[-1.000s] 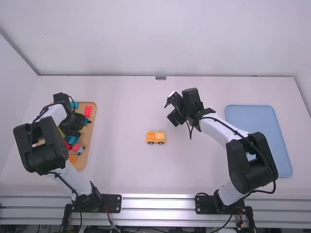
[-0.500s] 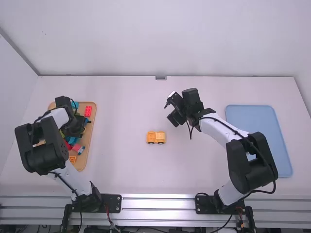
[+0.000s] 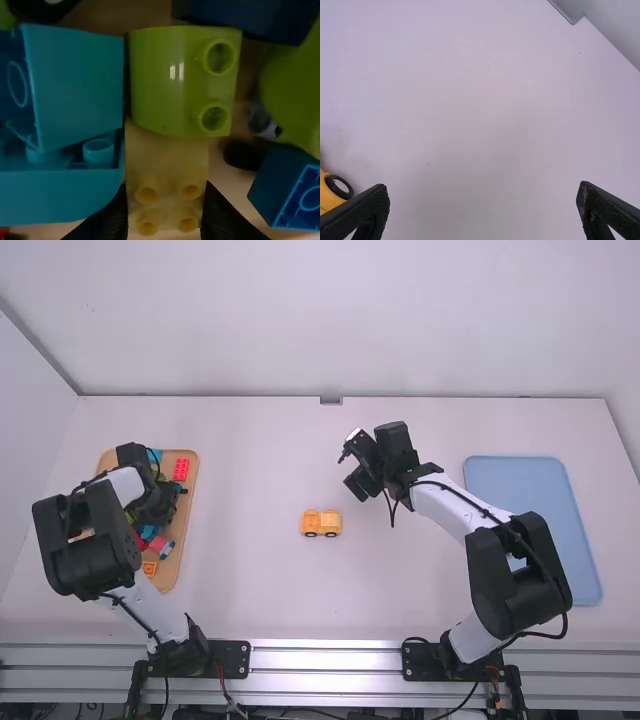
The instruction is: Assemble lego blocks to make yellow taxi
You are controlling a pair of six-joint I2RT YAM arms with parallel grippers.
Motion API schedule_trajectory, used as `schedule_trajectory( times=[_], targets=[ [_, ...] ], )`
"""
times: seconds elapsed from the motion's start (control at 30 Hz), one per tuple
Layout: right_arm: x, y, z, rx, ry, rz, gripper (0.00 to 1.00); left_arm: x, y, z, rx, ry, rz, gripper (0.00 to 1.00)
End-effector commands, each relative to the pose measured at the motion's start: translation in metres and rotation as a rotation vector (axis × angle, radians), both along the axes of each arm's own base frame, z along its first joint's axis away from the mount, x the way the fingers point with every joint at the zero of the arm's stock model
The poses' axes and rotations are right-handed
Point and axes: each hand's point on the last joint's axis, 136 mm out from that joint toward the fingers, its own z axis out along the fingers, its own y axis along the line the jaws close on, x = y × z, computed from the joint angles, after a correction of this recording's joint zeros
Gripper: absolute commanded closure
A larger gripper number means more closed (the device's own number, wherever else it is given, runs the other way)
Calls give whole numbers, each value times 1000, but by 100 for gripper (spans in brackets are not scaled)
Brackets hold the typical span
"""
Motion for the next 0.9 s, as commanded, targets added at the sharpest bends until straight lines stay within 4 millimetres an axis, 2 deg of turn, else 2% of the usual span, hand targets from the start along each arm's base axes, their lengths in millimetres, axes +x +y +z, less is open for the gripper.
schedule_trajectory(
  times=[0.0, 0.23, 0.43, 0.57, 0.63, 0.8, 0.87],
  targets=[
    [-1, -2, 1, -1, 1, -8, 1, -4, -3, -3, 3, 17, -2, 74],
    [-3, -3, -1, -4, 10, -8, 1, 2, -2, 5, -10, 1, 26, 98],
    [-4, -2, -1, 1, 16, -11, 2, 2, -7, 37, -65, 15, 118, 98],
    [-4, -2, -1, 1, 15, -10, 1, 7, -18, 54, -125, -11, 113, 98],
    [-4, -2, -1, 2, 15, -11, 1, 11, -26, 59, -132, -24, 97, 98],
    [-4, -3, -2, -1, 20, -11, 1, 16, -65, 64, -127, -2, 90, 98],
    [-5, -3, -2, -2, 24, -11, 1, 21, -90, 64, -143, 0, 71, 98]
  ],
)
